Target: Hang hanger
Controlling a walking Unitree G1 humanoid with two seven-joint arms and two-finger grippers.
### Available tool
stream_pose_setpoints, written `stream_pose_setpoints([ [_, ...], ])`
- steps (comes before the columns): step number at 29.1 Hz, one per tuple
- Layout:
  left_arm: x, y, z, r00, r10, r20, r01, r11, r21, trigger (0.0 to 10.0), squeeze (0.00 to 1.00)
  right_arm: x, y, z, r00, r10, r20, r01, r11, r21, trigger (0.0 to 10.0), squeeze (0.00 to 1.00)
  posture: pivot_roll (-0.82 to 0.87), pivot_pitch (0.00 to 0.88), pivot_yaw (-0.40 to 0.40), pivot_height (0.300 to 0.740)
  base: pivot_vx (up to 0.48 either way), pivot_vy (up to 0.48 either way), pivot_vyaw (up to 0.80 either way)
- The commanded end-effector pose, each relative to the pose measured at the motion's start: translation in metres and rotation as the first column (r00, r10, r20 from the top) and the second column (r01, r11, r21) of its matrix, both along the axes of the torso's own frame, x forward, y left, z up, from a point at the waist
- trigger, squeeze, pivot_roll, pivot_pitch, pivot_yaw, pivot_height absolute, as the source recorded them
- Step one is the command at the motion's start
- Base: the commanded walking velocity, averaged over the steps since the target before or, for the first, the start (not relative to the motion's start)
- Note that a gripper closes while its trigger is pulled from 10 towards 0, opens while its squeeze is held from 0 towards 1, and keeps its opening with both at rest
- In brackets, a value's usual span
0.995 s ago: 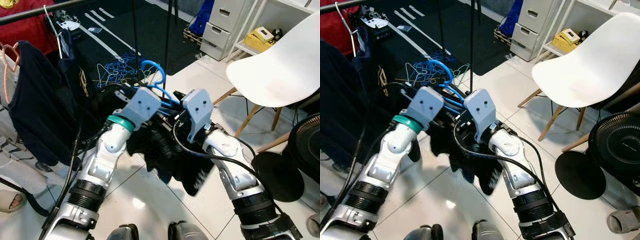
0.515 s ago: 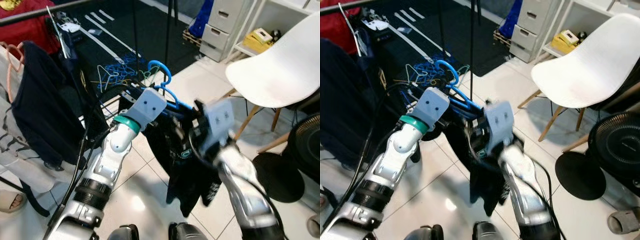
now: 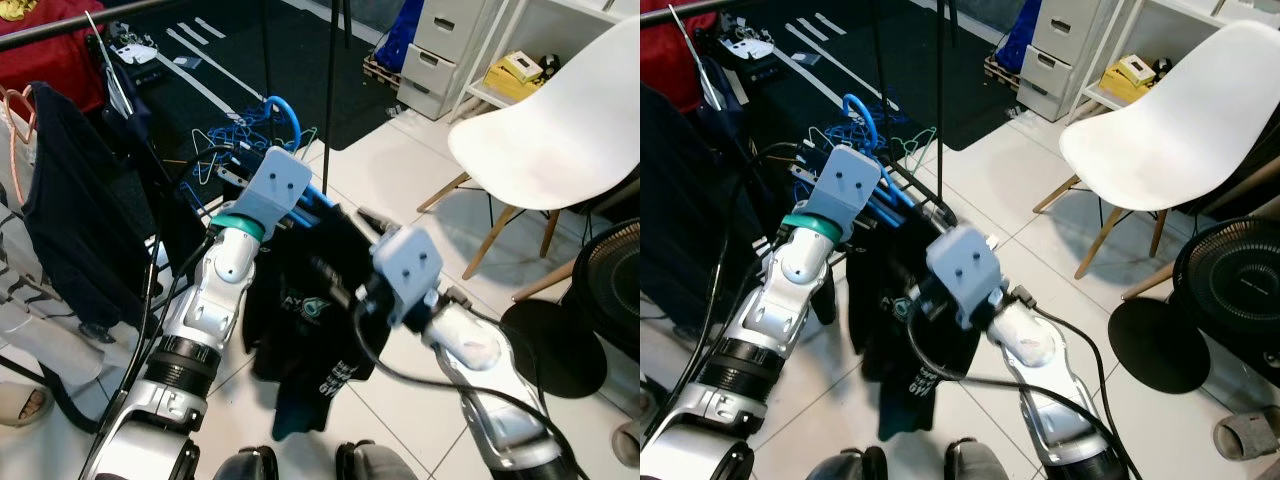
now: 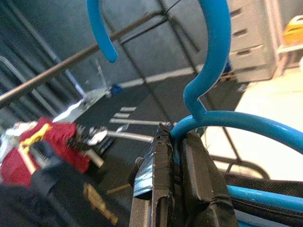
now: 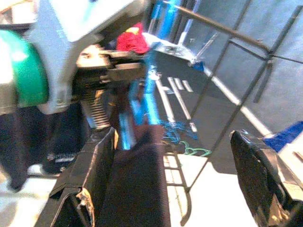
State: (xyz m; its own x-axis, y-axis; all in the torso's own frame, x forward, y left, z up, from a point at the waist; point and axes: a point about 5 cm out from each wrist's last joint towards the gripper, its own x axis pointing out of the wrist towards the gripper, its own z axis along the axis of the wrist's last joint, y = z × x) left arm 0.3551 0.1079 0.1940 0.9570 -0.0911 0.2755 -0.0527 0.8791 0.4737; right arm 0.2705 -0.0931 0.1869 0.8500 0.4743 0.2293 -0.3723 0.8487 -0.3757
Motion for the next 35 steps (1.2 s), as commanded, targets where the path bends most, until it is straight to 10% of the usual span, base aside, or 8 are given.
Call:
stream_pose_setpoints([
  [1,0.000,0.005,0.001,0.999,0.040,0.003,-0.040,0.999,-0.018,10.0,0.00,0.002,-0.008,-0.007,0.997,-0.080,-0.020,0.080,0.997,-0.004,10.0,0.00,-0.17,0.056,0.052,0.740,0.000,0.000,0.00],
  [10,0.010,0.025,0.005,0.987,0.160,0.004,-0.160,0.987,-0.011,10.0,0.00,0.004,-0.041,-0.012,0.924,-0.381,-0.006,0.381,0.925,-0.006,10.0,0.00,-0.17,0.061,0.058,0.740,0.000,0.000,0.00],
  [17,0.011,0.024,0.016,0.988,0.145,0.046,-0.142,0.988,-0.061,10.0,0.00,-0.006,-0.008,-0.027,0.982,-0.020,-0.186,0.070,0.962,0.265,10.0,0.00,-0.17,0.059,0.060,0.740,0.000,0.000,0.00],
  [34,0.001,0.002,0.038,0.986,0.013,0.165,0.001,0.997,-0.080,10.0,0.00,0.004,-0.004,-0.054,0.958,-0.014,-0.287,0.081,0.972,0.222,10.0,0.00,-0.16,0.055,0.053,0.740,0.000,0.000,0.00],
  [35,0.001,0.002,0.039,0.986,0.013,0.165,0.000,0.997,-0.081,10.0,0.00,0.003,-0.005,-0.056,0.956,-0.015,-0.293,0.084,0.970,0.227,1.2,0.00,-0.16,0.058,0.057,0.740,0.000,0.000,0.00],
])
